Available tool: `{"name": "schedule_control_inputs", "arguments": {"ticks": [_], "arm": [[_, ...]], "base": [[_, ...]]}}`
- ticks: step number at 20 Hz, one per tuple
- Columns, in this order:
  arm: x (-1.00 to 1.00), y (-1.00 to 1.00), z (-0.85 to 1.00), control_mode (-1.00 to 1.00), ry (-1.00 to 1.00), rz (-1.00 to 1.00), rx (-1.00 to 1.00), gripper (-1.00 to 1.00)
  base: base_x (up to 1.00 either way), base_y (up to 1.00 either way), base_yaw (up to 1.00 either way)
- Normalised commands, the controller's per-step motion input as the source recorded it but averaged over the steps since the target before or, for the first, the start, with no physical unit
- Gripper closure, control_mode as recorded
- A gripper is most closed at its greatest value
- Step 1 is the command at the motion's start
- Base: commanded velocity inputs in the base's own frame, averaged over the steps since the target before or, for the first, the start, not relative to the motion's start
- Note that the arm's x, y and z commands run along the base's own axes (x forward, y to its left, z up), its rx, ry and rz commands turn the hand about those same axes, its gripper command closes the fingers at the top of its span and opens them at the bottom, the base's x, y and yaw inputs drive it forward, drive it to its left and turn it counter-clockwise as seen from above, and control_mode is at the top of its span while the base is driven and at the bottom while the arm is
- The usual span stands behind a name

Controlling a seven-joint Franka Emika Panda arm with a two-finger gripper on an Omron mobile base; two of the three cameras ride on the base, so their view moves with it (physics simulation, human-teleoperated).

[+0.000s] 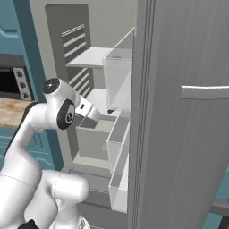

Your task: Retrieve the sausage and cheese from the fridge and place them on the cutting board on the counter.

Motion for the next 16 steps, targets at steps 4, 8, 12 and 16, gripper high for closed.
{"name": "schedule_control_inputs", "arguments": {"ticks": [4,8,12,16], "arm": [[0.44,0.02,-0.19,-1.0,0.0,0.08,0.0,-1.0],[0.59,0.0,-0.31,-1.0,-0.07,0.1,-0.02,-1.0],[0.72,0.0,-0.3,-1.0,0.0,0.05,0.0,-1.0],[0.75,0.01,-0.2,-1.0,0.01,0.0,0.0,-1.0]], "base": [[0.0,0.0,0.0],[0.0,0.0,0.0],[0.0,0.0,0.0],[0.0,0.0,0.0]]}}
